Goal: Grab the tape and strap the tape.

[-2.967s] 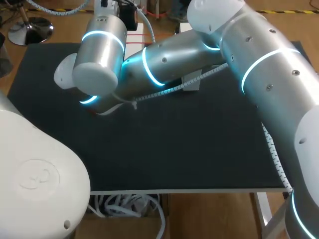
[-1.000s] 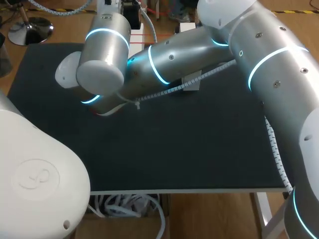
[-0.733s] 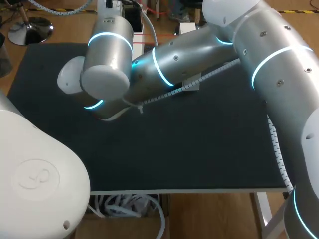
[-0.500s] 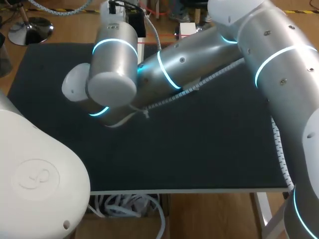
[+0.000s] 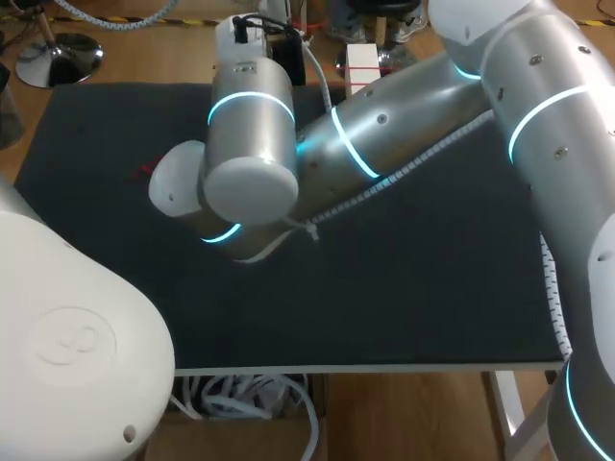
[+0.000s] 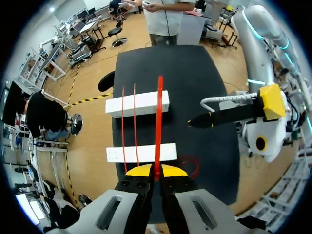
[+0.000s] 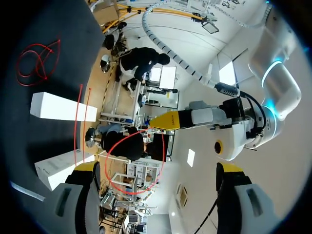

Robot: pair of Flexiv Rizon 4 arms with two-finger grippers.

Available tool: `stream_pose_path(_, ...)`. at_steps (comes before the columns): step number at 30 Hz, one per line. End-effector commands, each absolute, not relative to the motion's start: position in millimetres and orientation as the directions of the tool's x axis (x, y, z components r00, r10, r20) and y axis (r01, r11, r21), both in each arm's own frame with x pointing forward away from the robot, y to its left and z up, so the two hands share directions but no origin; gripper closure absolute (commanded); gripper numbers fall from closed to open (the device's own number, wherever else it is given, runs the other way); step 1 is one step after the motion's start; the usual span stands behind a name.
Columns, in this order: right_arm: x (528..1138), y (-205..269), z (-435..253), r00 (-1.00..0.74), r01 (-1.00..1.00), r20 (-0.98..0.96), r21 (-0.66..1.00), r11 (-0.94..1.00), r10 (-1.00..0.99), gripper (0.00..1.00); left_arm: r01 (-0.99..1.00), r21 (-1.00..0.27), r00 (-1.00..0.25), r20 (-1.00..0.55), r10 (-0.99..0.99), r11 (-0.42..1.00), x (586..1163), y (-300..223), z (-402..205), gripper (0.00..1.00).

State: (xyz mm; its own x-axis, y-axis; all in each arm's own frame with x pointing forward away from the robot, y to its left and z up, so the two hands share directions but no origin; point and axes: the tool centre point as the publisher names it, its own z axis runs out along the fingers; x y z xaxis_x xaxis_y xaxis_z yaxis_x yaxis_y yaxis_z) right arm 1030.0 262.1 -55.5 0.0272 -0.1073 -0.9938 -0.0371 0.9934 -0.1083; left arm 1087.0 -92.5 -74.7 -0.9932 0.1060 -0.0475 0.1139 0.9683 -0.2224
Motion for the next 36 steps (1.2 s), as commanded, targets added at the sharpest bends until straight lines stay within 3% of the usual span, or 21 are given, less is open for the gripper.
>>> stream_pose_path(1,1026.0,255.5,-53.1,0.026,-0.072,-0.994,-0.110,0.991,-0.109,0.00,0.047,-0.157,-0.999,0.004,0.048,0.986,1086.3,-87.2,-79.4,1.00)
stream_pose_path(14,1023.6,252.7,-51.4,0.031,-0.082,-0.994,-0.103,0.991,-0.101,0.00,-0.107,0.007,-0.970,0.219,-0.106,0.994,1059.5,-30.4,-115.8,1.00)
stream_pose_path(27,1024.7,253.1,-51.0,0.026,-0.082,-0.995,-0.099,0.992,-0.097,0.00,-0.206,0.174,-0.792,0.549,-0.268,0.963,1040.8,22.5,-171.9,1.00)
stream_pose_path(36,1025.8,251.7,-49.4,0.029,-0.074,-0.995,-0.102,0.992,-0.100,0.00,-0.255,0.208,-0.721,0.609,-0.330,0.944,1029.2,45.3,-193.2,1.00)
